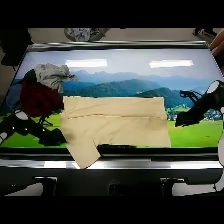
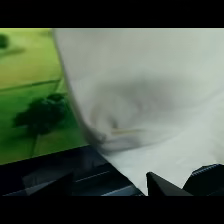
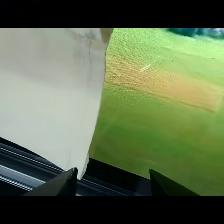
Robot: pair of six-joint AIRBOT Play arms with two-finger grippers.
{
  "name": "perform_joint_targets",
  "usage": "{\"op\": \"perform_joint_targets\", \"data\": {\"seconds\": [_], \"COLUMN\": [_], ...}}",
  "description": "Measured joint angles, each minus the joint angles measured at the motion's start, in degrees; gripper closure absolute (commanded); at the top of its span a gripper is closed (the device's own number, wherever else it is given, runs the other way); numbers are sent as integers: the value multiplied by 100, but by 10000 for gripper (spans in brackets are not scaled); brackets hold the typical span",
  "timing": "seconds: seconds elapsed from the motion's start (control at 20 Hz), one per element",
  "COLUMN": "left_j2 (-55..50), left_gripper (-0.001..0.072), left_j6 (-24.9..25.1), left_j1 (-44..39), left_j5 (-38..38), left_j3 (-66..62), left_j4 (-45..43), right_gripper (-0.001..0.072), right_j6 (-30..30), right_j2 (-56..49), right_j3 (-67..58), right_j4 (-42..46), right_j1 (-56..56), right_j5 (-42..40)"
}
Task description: Fold the shirts.
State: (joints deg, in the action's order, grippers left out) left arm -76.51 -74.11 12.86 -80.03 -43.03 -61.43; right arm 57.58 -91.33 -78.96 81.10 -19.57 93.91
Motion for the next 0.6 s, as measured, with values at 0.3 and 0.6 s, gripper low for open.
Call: {"op": "perform_joint_targets", "data": {"seconds": [0.3,0.6], "left_j2": [186,214], "left_gripper": [325,673], "left_j6": [98,-138], "left_j1": [-404,-730], "left_j5": [442,960], "left_j3": [780,1014], "left_j4": [492,592], "right_gripper": [66,66], "right_j6": [-37,-46], "right_j2": [127,645], "right_j3": [466,1545], "right_j4": [42,-24], "right_j1": [-15,-17], "right_j5": [-63,-448]}}
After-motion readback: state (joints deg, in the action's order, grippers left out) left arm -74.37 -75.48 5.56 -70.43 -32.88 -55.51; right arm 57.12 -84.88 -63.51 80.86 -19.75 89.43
